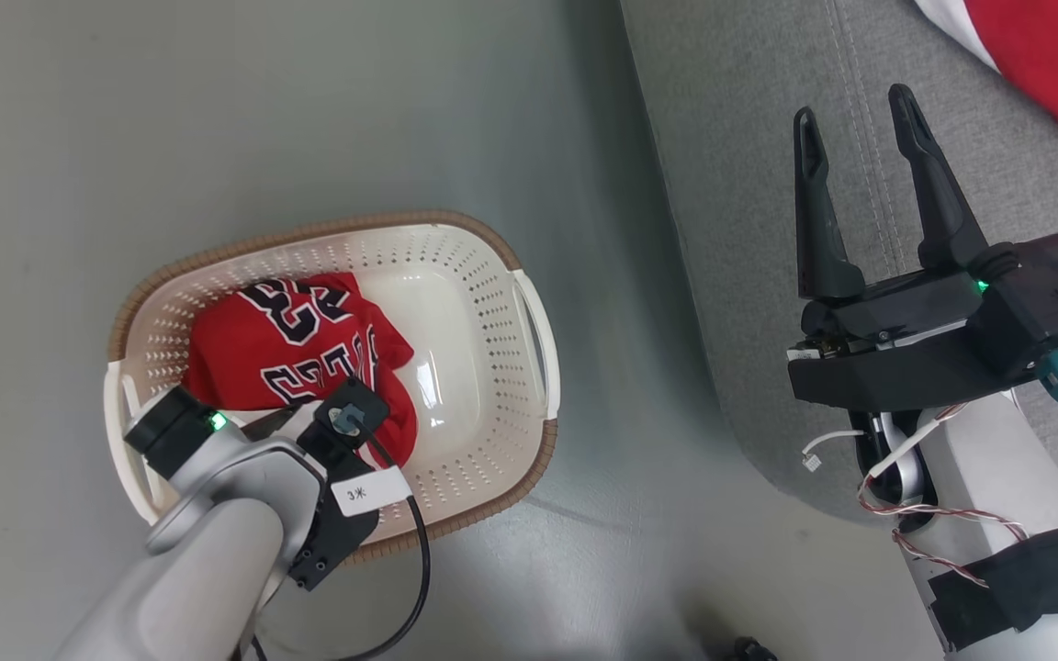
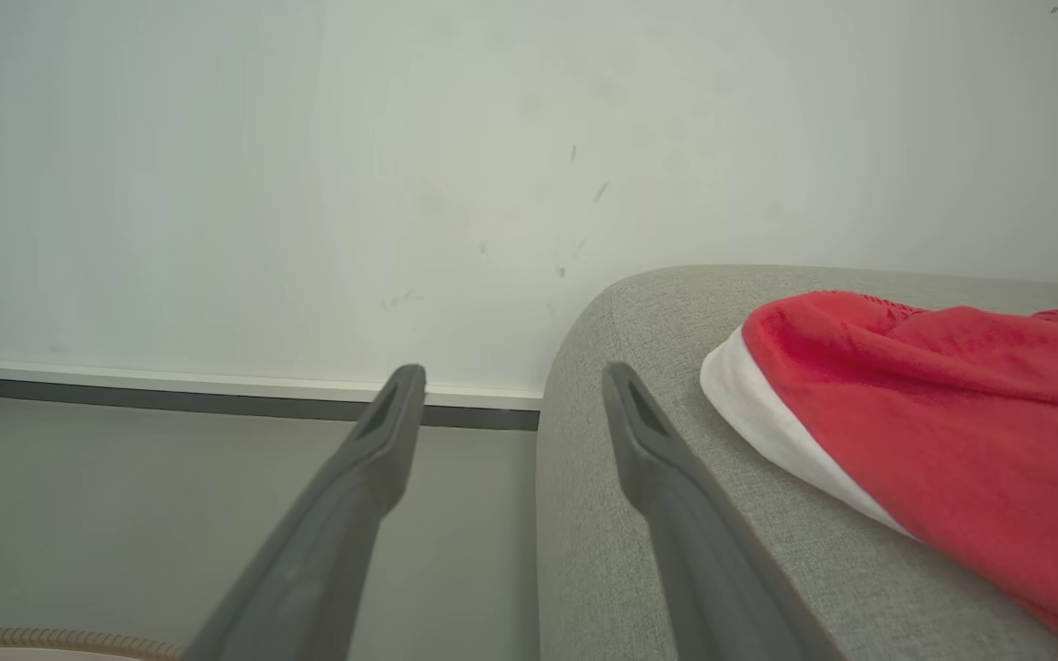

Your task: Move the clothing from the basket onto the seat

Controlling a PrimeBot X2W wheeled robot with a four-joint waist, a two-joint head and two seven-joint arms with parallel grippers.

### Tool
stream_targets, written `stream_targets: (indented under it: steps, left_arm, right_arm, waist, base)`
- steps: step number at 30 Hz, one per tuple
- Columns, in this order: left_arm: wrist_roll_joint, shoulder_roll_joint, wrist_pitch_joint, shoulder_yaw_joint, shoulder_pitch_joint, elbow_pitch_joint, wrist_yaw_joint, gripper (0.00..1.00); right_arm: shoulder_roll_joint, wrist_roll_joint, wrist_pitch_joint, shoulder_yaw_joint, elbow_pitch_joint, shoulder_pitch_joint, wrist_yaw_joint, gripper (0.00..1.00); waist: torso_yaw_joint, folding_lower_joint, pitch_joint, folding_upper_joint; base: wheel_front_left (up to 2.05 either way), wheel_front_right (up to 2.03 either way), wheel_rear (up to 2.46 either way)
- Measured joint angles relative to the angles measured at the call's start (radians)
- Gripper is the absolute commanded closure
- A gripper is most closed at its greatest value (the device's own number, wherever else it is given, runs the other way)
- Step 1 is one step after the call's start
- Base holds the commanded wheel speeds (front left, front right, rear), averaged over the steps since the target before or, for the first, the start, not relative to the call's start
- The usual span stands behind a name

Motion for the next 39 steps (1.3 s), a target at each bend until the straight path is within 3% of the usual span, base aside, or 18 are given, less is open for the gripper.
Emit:
stream_targets:
  steps: [39]
  left_arm:
    - [-0.059, 0.021, 0.030, 0.008, -0.159, 0.104, -0.009, 0.00]
  right_arm:
    - [0.010, -0.004, 0.000, -0.011, -0.093, 0.000, 0.025, 0.00]
  waist:
    - [-0.029, 0.0001, 0.176, 0.0000]
  base:
    - [0.00, 0.00, 0.00]
